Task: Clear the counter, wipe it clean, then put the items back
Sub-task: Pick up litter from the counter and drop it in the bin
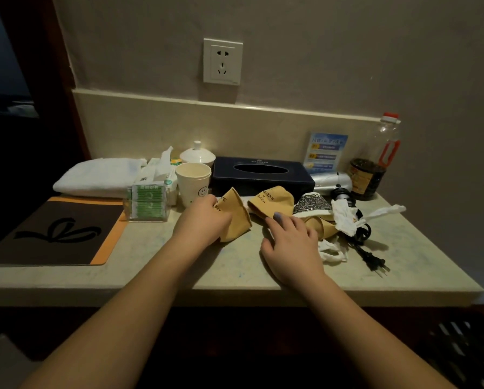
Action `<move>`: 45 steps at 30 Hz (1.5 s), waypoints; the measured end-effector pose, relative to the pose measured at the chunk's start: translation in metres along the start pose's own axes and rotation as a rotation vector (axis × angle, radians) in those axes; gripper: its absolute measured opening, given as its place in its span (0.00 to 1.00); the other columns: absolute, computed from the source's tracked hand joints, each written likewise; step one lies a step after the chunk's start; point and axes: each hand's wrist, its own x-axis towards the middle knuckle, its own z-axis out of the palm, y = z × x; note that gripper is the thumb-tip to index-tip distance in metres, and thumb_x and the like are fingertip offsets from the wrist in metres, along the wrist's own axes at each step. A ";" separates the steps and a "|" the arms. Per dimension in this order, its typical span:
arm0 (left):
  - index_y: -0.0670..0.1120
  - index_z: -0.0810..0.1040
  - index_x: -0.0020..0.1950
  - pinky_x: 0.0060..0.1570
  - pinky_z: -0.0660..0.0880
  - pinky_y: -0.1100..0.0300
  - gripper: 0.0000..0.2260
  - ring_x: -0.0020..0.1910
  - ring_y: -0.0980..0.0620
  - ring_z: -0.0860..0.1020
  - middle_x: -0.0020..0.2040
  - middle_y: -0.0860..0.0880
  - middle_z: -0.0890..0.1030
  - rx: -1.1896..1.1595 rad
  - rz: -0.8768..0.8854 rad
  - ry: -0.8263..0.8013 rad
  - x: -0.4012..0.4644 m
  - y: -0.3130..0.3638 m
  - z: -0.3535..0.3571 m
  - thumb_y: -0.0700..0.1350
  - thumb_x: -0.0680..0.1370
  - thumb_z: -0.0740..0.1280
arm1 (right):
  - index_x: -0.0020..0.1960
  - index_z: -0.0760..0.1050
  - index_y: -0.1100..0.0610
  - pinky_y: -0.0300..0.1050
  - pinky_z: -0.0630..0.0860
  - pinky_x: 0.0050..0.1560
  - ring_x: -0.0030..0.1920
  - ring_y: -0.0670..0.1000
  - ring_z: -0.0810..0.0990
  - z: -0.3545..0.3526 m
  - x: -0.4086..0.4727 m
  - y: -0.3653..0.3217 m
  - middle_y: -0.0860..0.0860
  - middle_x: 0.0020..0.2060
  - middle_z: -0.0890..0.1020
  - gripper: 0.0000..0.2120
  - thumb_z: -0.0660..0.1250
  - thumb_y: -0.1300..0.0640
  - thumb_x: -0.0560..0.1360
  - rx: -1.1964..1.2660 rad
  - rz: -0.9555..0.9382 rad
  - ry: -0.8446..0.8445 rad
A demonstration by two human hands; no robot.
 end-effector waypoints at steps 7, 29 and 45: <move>0.45 0.76 0.55 0.49 0.78 0.44 0.12 0.48 0.44 0.78 0.52 0.43 0.79 -0.241 -0.059 0.043 -0.030 -0.011 -0.007 0.48 0.75 0.64 | 0.75 0.57 0.48 0.55 0.58 0.71 0.73 0.52 0.59 -0.005 0.007 -0.004 0.49 0.73 0.61 0.28 0.60 0.45 0.78 0.050 -0.031 0.083; 0.54 0.75 0.58 0.59 0.75 0.43 0.09 0.54 0.47 0.78 0.54 0.51 0.81 -0.743 -0.153 -0.010 -0.060 -0.025 -0.018 0.51 0.78 0.66 | 0.58 0.73 0.50 0.40 0.74 0.41 0.45 0.43 0.77 -0.084 0.018 -0.005 0.45 0.47 0.79 0.10 0.62 0.58 0.78 0.795 0.014 0.281; 0.53 0.78 0.54 0.63 0.73 0.46 0.21 0.62 0.45 0.77 0.58 0.47 0.81 -0.951 -0.076 -0.249 -0.083 0.010 0.014 0.65 0.70 0.64 | 0.59 0.74 0.49 0.46 0.80 0.50 0.52 0.46 0.81 -0.052 -0.043 -0.003 0.45 0.50 0.82 0.13 0.67 0.50 0.76 1.090 0.187 -0.063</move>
